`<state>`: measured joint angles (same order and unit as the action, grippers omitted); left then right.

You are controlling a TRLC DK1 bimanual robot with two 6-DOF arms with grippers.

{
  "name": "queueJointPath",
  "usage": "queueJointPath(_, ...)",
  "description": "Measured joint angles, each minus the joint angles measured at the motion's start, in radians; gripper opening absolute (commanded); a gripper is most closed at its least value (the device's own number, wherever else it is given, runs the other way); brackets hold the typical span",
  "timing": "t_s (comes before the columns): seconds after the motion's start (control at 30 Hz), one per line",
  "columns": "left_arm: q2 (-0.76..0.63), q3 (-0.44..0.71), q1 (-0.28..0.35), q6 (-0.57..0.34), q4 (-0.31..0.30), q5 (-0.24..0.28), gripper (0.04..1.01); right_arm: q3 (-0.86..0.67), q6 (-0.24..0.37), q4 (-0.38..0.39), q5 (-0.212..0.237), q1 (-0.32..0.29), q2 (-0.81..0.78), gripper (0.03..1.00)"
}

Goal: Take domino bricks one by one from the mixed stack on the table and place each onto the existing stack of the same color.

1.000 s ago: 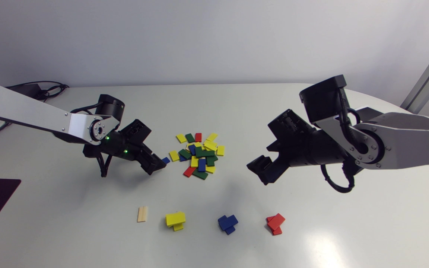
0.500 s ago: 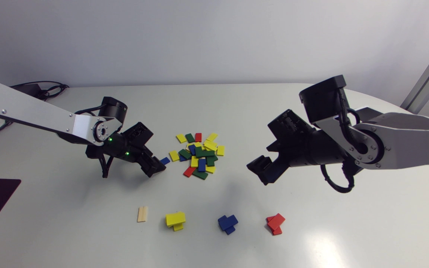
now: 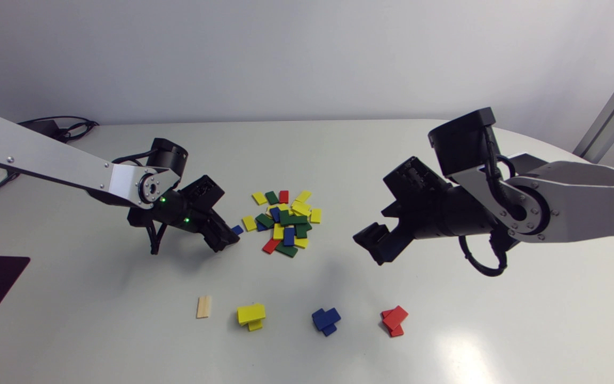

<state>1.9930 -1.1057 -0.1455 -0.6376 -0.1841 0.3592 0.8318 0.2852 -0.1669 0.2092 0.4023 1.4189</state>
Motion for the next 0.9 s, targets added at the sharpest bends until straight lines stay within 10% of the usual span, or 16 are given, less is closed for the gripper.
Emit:
queueJointPath(0.1,0.005,0.000,-0.001,-0.004,-0.004,-0.002,0.643,0.000,0.000,0.002,0.000,0.000,0.000,0.966)
queueJointPath(0.3,0.010,-0.002,-0.003,-0.021,-0.004,-0.007,0.295,0.000,0.000,0.002,0.000,0.000,0.000,0.966)
queueJointPath(0.9,-0.043,0.019,-0.018,-0.050,-0.015,-0.023,0.259,-0.001,0.000,0.002,0.000,0.000,-0.003,0.966)
